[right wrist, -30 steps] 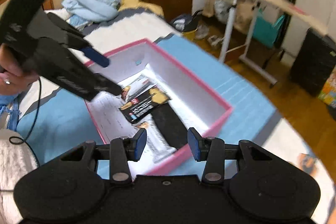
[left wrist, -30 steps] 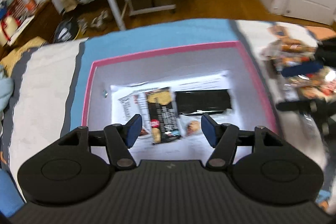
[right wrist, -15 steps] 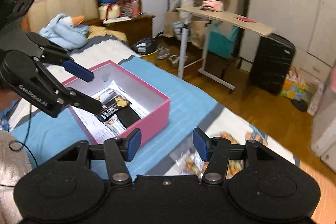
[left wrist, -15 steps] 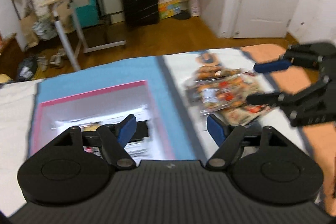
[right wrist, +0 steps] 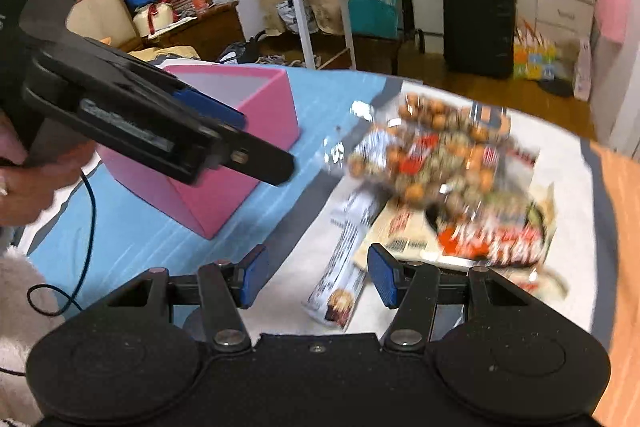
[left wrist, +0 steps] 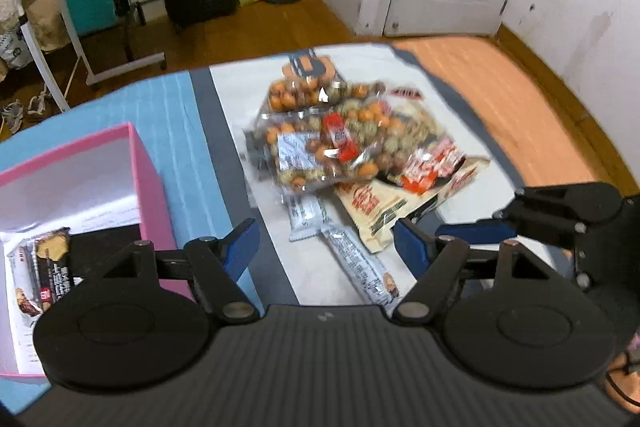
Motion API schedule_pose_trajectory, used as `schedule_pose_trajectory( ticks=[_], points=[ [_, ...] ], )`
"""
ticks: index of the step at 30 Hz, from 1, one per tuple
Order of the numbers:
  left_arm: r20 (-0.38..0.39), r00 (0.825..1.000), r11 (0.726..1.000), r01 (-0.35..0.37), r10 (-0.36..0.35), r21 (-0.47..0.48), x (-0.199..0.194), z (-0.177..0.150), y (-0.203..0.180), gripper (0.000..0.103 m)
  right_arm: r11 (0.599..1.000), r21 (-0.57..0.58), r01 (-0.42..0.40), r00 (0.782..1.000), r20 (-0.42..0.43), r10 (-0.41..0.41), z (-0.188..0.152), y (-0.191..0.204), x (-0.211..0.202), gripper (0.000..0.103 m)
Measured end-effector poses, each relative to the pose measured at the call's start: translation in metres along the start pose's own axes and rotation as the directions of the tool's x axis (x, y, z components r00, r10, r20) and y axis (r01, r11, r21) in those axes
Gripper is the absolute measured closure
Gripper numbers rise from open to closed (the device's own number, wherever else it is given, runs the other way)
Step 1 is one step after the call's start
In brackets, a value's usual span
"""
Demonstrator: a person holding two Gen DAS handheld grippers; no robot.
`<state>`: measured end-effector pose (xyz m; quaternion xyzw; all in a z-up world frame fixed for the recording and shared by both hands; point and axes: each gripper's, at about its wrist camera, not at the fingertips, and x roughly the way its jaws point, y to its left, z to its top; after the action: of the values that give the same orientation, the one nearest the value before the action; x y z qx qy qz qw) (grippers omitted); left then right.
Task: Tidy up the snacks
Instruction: 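Withdraw both tools from the box toward the snack pile, then grasp a white wafer bar with left gripper while right gripper grasps another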
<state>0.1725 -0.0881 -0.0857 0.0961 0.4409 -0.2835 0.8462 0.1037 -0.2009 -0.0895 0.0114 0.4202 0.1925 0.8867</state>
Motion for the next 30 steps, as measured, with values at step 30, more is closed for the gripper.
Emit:
schedule_pose_trajectory(
  ticks=[30],
  points=[
    [0.057,0.992,0.991,-0.112,0.116,-0.071,0.148,-0.017,0.018,0.062,0.98,0.091,0.178,0.979,0.08,-0.185,-0.051,0.008,0.083,0.051]
  ],
)
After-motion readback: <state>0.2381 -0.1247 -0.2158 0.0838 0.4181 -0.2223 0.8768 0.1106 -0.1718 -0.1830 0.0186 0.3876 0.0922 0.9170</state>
